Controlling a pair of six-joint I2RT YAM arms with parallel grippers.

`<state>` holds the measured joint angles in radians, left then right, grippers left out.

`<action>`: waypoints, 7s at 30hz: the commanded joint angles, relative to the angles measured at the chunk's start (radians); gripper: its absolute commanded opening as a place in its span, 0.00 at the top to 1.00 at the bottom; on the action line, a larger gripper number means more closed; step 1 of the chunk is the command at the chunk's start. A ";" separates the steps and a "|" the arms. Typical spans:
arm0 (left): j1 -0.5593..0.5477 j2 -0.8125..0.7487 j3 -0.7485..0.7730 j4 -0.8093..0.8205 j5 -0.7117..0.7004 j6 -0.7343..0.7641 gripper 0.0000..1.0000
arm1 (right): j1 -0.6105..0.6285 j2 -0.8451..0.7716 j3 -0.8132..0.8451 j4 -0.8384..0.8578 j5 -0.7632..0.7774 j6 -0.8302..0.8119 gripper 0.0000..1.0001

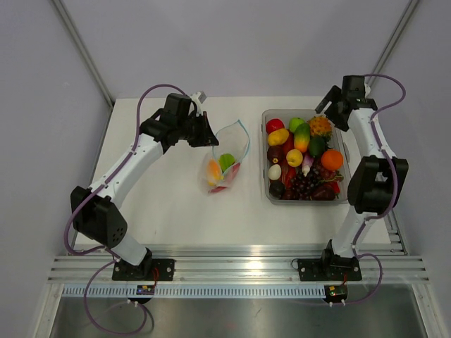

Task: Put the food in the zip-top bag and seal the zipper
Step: Adjust the zipper food storage bag at the center of the board, then adjust the fake fruit in the bin.

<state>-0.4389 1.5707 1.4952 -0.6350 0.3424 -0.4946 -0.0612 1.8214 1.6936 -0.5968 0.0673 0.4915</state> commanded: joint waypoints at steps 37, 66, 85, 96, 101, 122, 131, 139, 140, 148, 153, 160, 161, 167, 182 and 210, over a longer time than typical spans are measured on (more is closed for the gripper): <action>-0.018 0.026 -0.010 0.035 0.029 0.022 1.00 | -0.019 0.411 0.347 -0.138 -0.001 -0.177 0.15; -0.031 0.017 -0.026 0.037 0.026 0.016 1.00 | -0.017 0.098 0.063 0.008 -0.109 -0.131 0.71; -0.052 0.022 -0.036 0.037 0.023 0.013 1.00 | -0.017 -0.128 -0.107 0.035 -0.152 -0.137 0.73; -0.055 0.011 -0.062 0.057 0.029 0.007 1.00 | -0.006 -0.223 -0.132 0.023 -0.202 -0.139 0.72; -0.054 0.003 -0.069 0.060 0.030 0.004 1.00 | 0.015 -0.240 -0.130 0.029 -0.202 -0.146 0.73; -0.055 0.003 -0.076 0.067 0.035 -0.002 1.00 | 0.055 -0.290 0.009 -0.031 -0.188 -0.156 0.72; -0.055 0.003 -0.085 0.070 0.035 -0.002 1.00 | 0.112 -0.313 0.048 -0.087 -0.218 -0.157 0.72; -0.055 0.008 -0.092 0.075 0.043 -0.001 1.00 | 0.147 -0.431 -0.175 -0.083 -0.307 -0.116 0.71; -0.055 0.009 -0.093 0.077 0.043 -0.001 1.00 | 0.153 -0.438 -0.190 -0.090 -0.314 -0.119 0.71; -0.055 0.003 -0.105 0.097 0.041 -0.019 1.00 | 0.169 -0.331 -0.161 -0.231 -0.311 -0.197 0.64; -0.061 -0.008 -0.099 0.098 0.037 -0.019 1.00 | 0.169 -0.165 -0.040 -0.291 -0.301 -0.220 0.35; -0.066 -0.023 -0.116 0.095 0.020 -0.016 1.00 | 0.172 -0.187 -0.049 -0.279 -0.256 -0.225 0.15; -0.066 -0.023 -0.118 0.097 0.020 -0.016 1.00 | 0.170 -0.207 -0.064 -0.268 -0.251 -0.226 0.15; -0.077 -0.015 -0.125 0.107 0.021 -0.021 1.00 | 0.172 -0.369 -0.261 -0.189 -0.228 -0.209 0.14; -0.101 0.006 -0.110 0.101 0.024 -0.022 1.00 | 0.204 -0.323 -0.466 -0.086 -0.273 -0.252 0.24; -0.115 0.023 -0.093 0.097 0.017 -0.013 1.00 | 0.227 -0.617 -0.646 -0.003 -0.408 0.241 1.00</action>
<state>-0.5491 1.5959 1.3804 -0.5735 0.3618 -0.5102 0.1593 1.2427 1.1118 -0.6331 -0.2928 0.6022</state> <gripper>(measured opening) 0.008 0.035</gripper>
